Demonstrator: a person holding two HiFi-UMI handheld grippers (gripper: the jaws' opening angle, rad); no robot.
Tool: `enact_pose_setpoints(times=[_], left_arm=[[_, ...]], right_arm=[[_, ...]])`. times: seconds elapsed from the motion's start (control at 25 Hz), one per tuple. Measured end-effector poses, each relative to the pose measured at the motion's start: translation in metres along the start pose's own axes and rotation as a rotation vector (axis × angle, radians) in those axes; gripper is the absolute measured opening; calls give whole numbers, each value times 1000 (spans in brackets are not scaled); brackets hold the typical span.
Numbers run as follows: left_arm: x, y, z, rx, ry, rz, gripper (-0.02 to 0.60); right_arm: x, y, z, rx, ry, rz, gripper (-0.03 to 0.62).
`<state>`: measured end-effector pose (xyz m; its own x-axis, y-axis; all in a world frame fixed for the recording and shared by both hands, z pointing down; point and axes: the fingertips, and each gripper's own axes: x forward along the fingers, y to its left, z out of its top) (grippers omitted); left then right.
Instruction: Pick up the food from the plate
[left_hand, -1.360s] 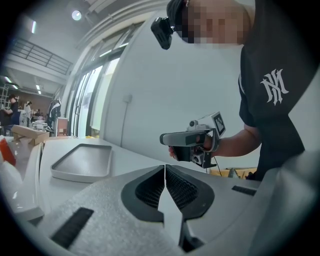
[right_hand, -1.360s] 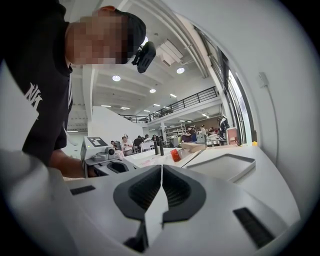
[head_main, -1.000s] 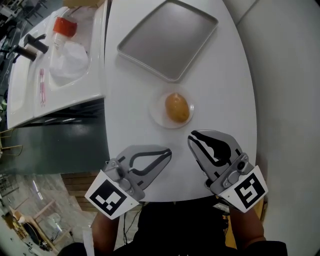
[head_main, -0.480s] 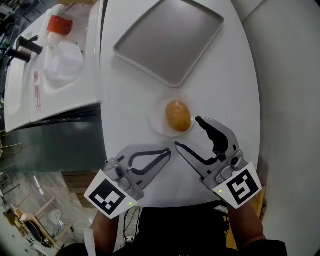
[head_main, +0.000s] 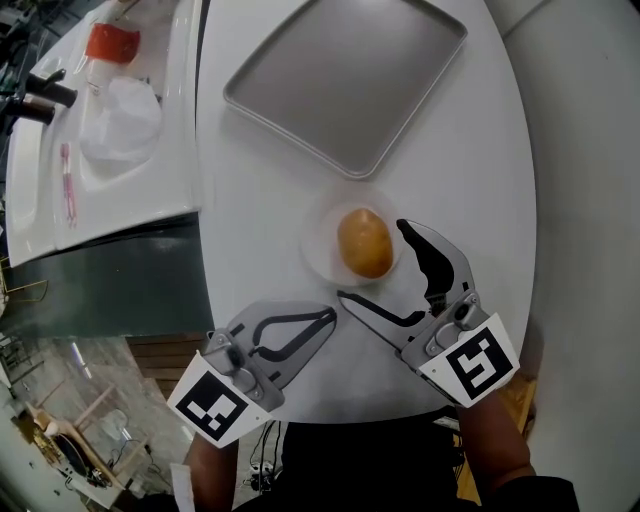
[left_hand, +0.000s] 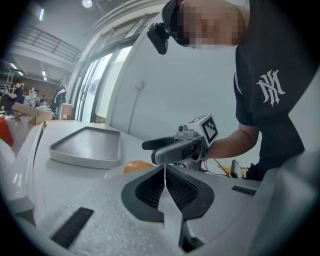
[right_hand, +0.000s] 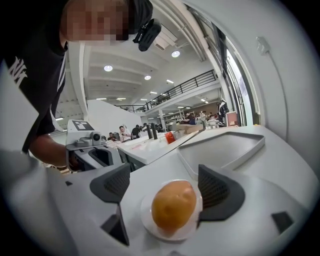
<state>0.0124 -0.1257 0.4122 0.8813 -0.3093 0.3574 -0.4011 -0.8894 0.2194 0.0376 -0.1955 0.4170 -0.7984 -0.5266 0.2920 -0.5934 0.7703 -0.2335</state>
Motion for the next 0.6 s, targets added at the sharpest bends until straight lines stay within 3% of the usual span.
enact_pose_setpoints(times=[0.32,0.6], left_arm=[[4,7,-5,-34,-17,5,8],[4,11,-8,-44,-26,11,8]], right_arm=[[17,-19,-30,-23,126,-51,420],[29,-22,-46,-67,208,-61,423]])
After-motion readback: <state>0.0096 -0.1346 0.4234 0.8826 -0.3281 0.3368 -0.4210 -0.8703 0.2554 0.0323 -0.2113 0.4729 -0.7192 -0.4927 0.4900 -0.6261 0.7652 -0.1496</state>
